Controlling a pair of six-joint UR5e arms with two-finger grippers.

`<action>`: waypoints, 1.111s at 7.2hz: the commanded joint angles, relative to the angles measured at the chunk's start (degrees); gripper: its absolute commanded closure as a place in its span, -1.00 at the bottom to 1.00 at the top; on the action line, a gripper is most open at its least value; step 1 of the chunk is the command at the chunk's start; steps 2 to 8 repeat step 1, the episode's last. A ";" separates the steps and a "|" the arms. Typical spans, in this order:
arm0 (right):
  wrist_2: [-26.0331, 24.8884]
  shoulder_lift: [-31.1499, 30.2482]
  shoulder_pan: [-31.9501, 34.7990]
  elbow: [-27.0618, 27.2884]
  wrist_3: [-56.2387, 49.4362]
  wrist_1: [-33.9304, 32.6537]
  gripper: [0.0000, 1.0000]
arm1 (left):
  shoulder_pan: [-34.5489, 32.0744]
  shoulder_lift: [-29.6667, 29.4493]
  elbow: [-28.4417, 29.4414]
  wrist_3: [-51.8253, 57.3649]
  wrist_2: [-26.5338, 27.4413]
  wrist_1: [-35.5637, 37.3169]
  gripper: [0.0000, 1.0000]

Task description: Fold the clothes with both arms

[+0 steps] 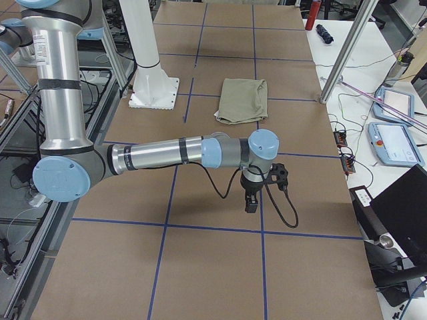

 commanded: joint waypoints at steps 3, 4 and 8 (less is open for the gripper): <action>0.01 -0.01 0.00 0.08 0.00 0.05 -1.00 | 1.06 -0.24 -0.30 0.00 0.00 2.42 -1.00; 0.01 -0.01 0.00 0.08 0.00 0.05 -1.00 | 1.06 -0.24 -0.30 0.00 0.00 2.42 -1.00; 0.01 -0.01 0.00 0.08 0.00 0.05 -1.00 | 1.06 -0.24 -0.30 0.00 0.00 2.42 -1.00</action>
